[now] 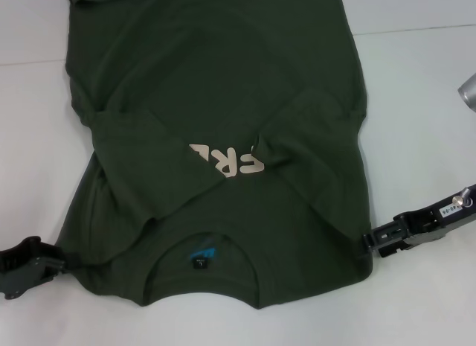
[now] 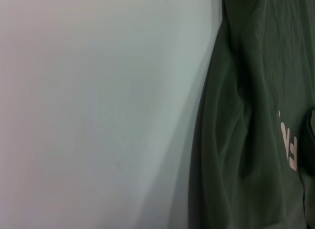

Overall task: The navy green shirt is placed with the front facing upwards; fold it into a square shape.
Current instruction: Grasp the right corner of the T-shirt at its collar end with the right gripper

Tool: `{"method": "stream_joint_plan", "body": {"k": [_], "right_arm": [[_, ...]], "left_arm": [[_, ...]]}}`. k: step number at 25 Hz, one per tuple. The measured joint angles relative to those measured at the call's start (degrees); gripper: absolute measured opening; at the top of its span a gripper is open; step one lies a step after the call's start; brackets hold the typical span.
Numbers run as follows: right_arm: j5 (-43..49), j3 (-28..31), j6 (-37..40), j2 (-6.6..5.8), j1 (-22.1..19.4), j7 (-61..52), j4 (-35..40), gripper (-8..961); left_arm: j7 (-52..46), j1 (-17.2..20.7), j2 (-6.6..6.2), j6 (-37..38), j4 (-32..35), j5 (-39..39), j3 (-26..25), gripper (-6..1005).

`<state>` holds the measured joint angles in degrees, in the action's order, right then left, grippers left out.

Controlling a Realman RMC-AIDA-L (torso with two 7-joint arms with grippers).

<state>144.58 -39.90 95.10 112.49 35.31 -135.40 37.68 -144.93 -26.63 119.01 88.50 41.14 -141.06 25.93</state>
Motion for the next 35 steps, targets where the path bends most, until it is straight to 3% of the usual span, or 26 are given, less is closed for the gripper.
{"method": "stream_joint_plan", "body": {"k": [35], "right_arm": [[0.6, -0.6, -3.1, 0.43, 2.3, -3.4, -4.0, 925]], "left_arm": [[0.3, 0.3, -0.01, -0.4, 0.0, -0.1, 0.0, 27]]}}
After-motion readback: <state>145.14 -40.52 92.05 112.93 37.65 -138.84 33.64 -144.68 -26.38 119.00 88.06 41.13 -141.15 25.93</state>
